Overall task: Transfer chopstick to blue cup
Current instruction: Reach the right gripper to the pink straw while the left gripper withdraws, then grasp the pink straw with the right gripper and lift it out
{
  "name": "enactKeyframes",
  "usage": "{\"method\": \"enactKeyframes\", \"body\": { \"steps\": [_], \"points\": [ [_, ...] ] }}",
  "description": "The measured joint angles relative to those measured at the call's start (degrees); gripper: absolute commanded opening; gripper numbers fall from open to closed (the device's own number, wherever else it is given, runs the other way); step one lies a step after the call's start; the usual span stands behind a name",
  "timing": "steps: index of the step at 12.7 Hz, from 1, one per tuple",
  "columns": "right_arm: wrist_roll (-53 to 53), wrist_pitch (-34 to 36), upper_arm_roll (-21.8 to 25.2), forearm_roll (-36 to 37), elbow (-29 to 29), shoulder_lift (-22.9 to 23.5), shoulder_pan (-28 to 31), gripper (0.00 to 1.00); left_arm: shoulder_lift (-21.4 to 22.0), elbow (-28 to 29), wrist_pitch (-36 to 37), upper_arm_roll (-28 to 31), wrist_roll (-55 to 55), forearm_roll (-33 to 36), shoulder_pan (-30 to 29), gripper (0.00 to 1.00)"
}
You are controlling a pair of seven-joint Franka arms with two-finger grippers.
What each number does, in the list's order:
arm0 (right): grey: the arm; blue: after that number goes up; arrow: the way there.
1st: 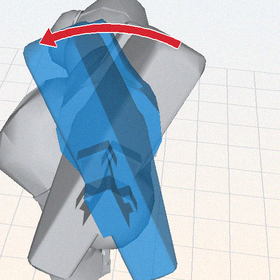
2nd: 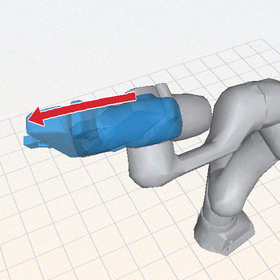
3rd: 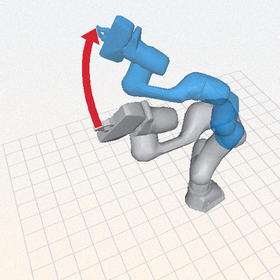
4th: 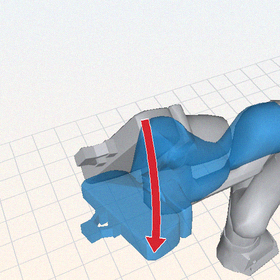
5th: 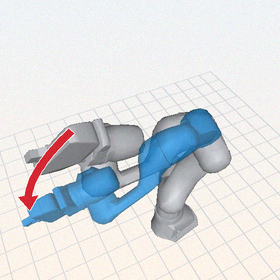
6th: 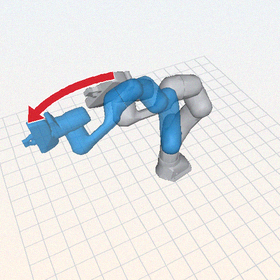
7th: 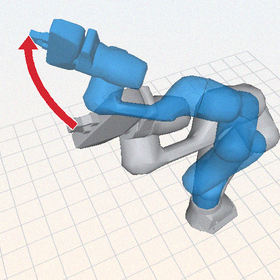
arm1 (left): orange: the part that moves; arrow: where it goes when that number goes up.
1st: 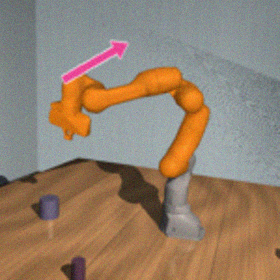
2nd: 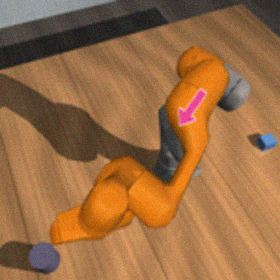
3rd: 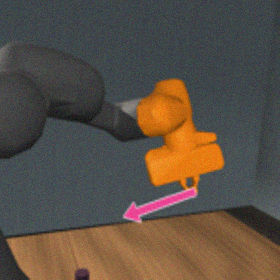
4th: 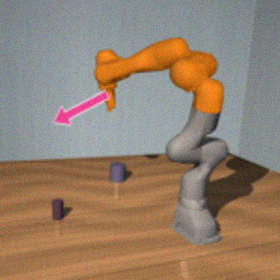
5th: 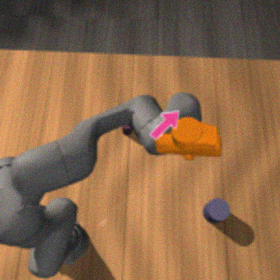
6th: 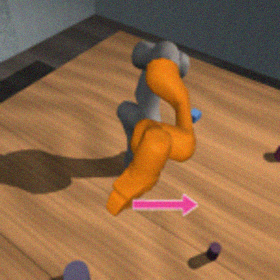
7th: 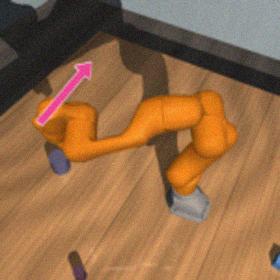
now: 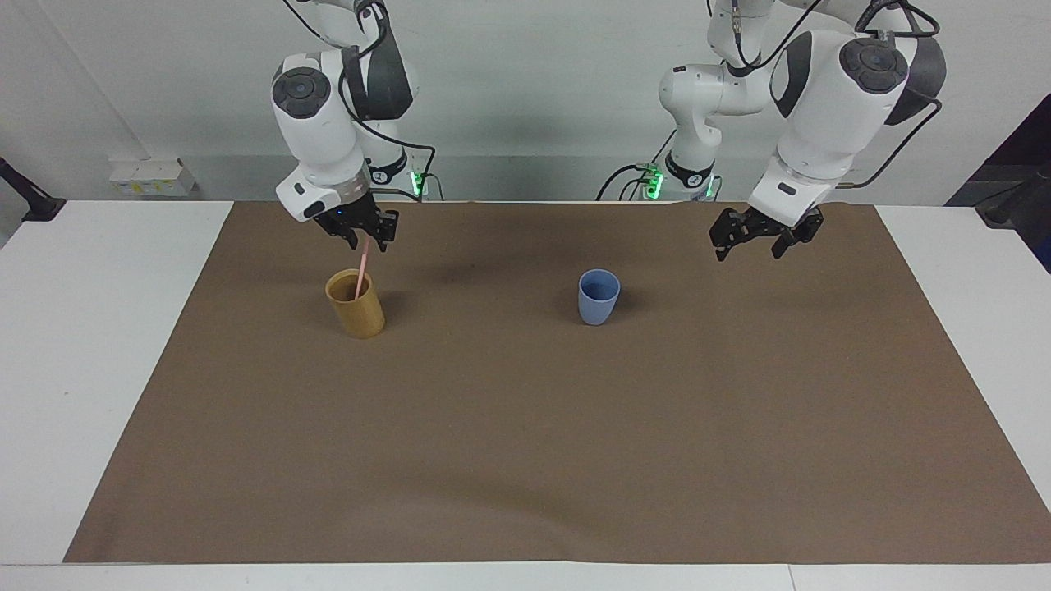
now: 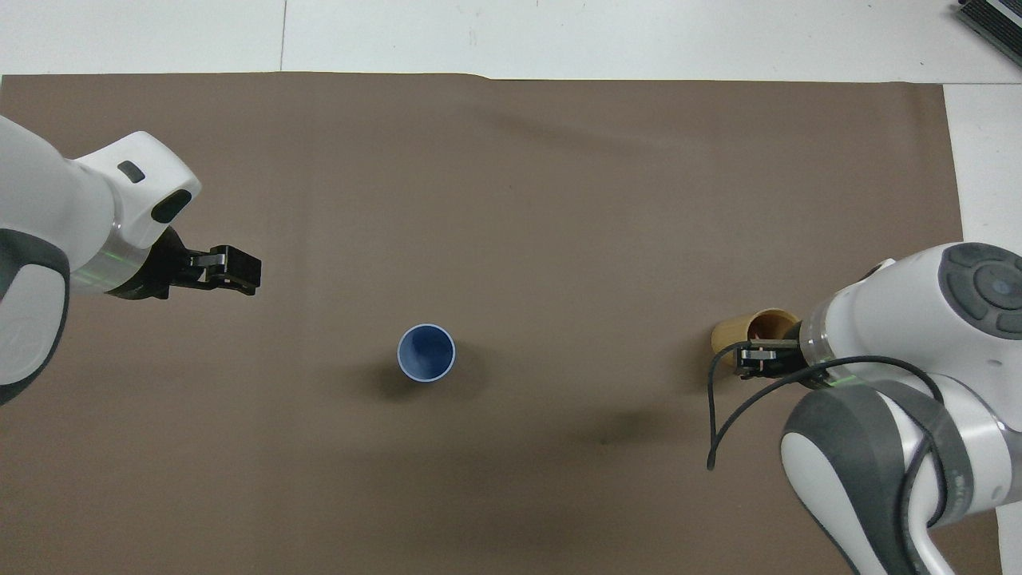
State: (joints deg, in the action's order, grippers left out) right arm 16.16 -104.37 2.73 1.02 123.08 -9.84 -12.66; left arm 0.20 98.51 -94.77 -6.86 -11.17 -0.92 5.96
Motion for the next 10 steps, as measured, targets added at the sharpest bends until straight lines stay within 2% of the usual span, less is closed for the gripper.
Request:
{"method": "enactKeyframes", "body": {
  "steps": [2,4,7,10],
  "points": [
    [0.00,0.00,0.01,0.51,0.41,-0.12,0.00,0.22,0.01,-3.18,3.40,-0.01,1.26,0.01,-1.04,1.00],
    [0.01,0.03,0.01,0.52,0.50,-0.22,0.00,0.10,0.19,-6.05,5.34,0.05,1.68,0.01,-1.33,1.00],
    [0.03,0.32,0.00,0.70,0.51,-0.40,0.00,0.00,0.28,-6.73,5.76,0.00,1.70,0.01,-1.33,1.00],
    [0.03,0.70,-0.34,0.70,-0.06,-0.51,-0.07,0.00,0.29,-6.73,5.93,-0.01,1.72,0.01,-1.33,1.00]
  ]
}}
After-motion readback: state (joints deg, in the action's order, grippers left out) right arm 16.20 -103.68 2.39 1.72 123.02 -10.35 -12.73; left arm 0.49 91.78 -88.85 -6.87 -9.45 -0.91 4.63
